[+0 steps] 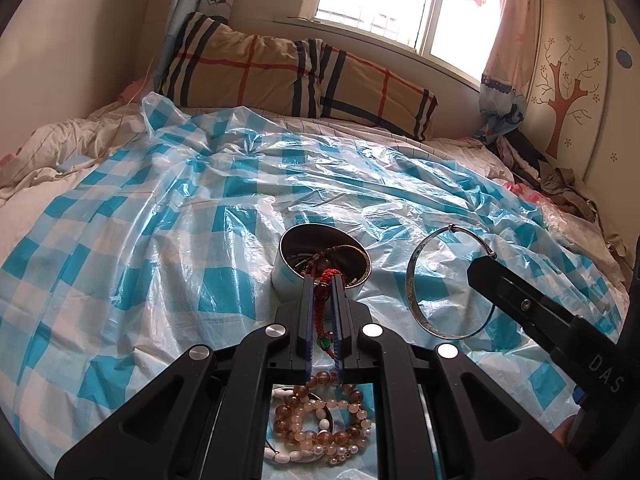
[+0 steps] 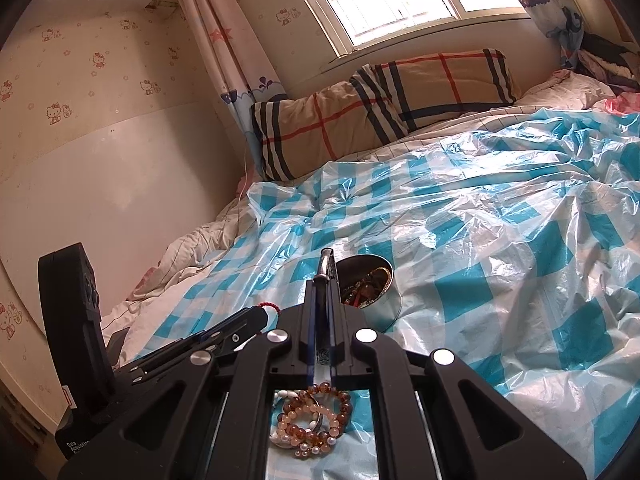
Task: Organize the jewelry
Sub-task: 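Lower the red bracelet into the tin with the left gripper while right holds the bangle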
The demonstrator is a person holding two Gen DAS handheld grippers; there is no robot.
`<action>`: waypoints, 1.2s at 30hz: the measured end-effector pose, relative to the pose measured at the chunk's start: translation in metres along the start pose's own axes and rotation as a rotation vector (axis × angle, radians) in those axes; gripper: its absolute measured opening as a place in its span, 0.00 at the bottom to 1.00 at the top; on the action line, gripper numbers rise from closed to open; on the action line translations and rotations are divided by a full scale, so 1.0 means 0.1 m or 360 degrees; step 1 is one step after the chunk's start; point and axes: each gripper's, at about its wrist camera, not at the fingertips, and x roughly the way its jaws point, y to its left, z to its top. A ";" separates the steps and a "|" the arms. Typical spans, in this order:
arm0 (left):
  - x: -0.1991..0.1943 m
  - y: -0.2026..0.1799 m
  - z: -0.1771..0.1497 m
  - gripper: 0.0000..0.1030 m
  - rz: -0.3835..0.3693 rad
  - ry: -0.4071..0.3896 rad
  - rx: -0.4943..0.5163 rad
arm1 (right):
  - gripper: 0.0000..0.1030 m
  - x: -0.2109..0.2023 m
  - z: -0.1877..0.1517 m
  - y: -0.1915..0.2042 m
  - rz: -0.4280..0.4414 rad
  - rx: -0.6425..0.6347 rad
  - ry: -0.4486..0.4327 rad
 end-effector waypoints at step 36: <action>0.32 -0.01 0.26 0.07 0.0007 -0.0063 -0.0027 | 0.06 0.32 0.22 -0.03 0.0032 0.0010 -0.0052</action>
